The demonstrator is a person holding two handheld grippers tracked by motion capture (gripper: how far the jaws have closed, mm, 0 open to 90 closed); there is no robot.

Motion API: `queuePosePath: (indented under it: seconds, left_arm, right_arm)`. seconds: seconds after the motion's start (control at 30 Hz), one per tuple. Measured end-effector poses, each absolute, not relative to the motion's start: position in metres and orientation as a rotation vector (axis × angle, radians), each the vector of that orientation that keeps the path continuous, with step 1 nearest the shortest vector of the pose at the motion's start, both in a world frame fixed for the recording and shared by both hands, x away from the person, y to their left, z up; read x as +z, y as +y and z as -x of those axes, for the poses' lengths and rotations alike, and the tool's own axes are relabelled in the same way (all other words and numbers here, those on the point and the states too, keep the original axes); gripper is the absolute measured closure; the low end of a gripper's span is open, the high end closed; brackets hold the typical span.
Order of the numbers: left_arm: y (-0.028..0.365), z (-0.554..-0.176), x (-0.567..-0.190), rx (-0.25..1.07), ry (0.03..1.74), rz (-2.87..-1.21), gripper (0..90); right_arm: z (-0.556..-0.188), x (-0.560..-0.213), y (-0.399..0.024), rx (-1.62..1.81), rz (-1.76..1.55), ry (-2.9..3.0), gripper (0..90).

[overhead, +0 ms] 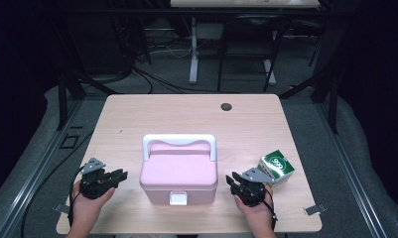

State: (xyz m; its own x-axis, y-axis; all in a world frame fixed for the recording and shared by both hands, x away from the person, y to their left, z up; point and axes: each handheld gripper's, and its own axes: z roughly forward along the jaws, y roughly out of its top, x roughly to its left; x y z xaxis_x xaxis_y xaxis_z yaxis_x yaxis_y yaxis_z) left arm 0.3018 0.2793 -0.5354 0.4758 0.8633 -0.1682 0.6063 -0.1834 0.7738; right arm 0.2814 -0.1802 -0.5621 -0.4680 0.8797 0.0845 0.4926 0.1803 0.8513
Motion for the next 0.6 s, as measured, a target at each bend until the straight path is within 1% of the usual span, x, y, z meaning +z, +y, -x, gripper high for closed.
queuePosePath:
  seconds: [0.13, 0.27, 0.47, 0.6]
  left_arm:
    - [0.27, -0.302, -0.535, 0.393, 1.205, -1.909, 79.6]
    - [0.256, -0.303, -0.537, 0.36, 1.171, -1.918, 86.5]
    - [0.241, -0.305, -0.539, 0.332, 1.145, -1.917, 87.8]
    - [0.23, -0.306, -0.54, 0.312, 1.108, -1.927, 87.3]
  right_arm:
    - [-0.28, -0.56, -0.174, 1.217, -1.272, 2.043, 72.3]
    - [-0.28, -0.558, -0.169, 1.279, -1.256, 2.026, 73.1]
    - [-0.28, -0.556, -0.163, 1.297, -1.235, 2.042, 72.8]
    - [-0.281, -0.557, -0.159, 1.328, -1.222, 2.015, 69.8]
